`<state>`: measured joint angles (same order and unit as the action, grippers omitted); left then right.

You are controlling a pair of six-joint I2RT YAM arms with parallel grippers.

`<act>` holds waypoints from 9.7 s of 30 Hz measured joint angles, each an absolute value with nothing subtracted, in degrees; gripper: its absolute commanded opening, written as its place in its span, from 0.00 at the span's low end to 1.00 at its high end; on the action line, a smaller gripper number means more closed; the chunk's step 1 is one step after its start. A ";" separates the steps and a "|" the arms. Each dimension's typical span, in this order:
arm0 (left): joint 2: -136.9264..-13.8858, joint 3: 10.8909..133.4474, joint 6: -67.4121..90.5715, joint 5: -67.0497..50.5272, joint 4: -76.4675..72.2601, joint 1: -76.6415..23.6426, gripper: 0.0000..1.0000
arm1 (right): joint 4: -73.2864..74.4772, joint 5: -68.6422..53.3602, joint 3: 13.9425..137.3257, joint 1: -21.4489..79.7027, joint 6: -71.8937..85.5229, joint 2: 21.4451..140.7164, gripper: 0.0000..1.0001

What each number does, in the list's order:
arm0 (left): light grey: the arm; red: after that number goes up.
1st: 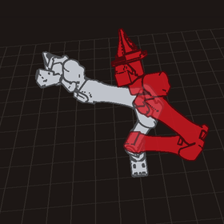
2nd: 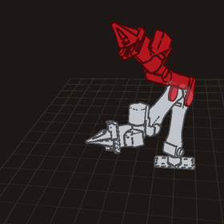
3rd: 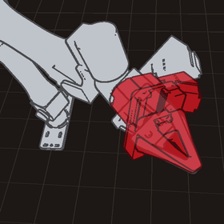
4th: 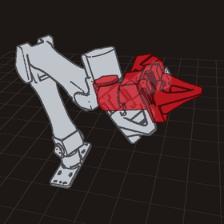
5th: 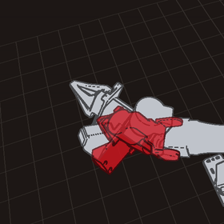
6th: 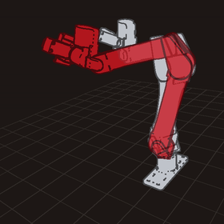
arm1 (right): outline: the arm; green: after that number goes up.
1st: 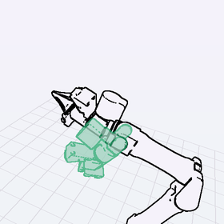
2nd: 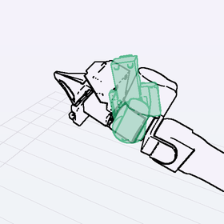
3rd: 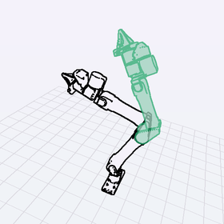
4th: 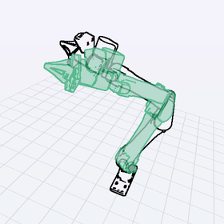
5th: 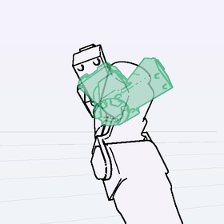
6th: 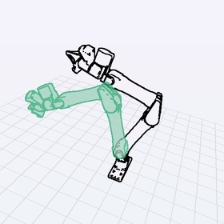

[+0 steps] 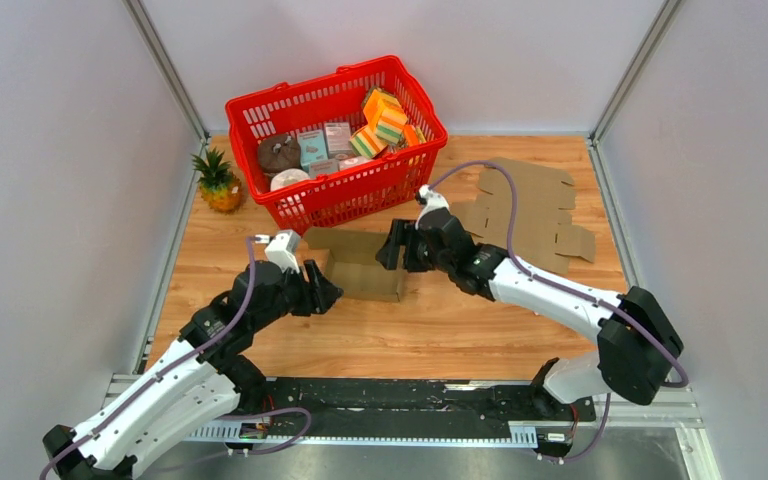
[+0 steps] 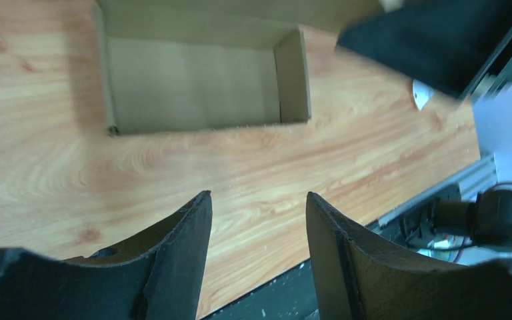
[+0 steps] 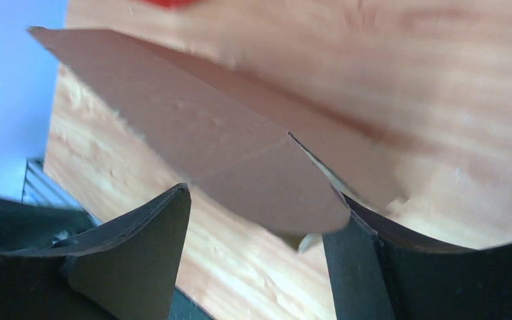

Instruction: Fold the paper box

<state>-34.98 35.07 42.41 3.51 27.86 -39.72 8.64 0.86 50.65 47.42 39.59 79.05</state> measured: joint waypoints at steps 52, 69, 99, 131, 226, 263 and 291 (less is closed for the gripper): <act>-34.76 13.89 31.51 2.20 1.67 -42.83 0.66 | 43.38 8.75 48.42 -5.82 47.68 87.83 0.88; -35.81 13.89 31.24 2.17 1.63 -42.83 0.66 | 44.75 9.56 45.43 -11.92 41.95 80.01 0.91; -31.94 21.28 29.82 5.21 10.68 -42.87 0.67 | 37.74 6.07 35.79 4.19 39.20 65.23 0.35; -11.92 34.46 39.81 20.95 49.47 -42.72 0.76 | 7.20 30.87 60.16 59.05 22.68 93.49 1.00; -56.82 25.78 34.72 24.36 -3.03 -39.59 0.01 | 3.55 38.59 51.79 57.36 42.02 87.68 0.16; -53.23 18.79 34.15 34.65 -10.02 -51.62 0.00 | 25.52 13.63 43.77 55.05 48.69 53.58 0.99; -54.24 17.52 32.71 48.64 -12.62 -60.75 0.00 | 18.48 24.82 51.62 61.30 99.04 74.32 0.39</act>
<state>-54.24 17.52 32.71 48.64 -12.62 -60.75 18.48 24.82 51.62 61.30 99.04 74.32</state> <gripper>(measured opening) 0.050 0.510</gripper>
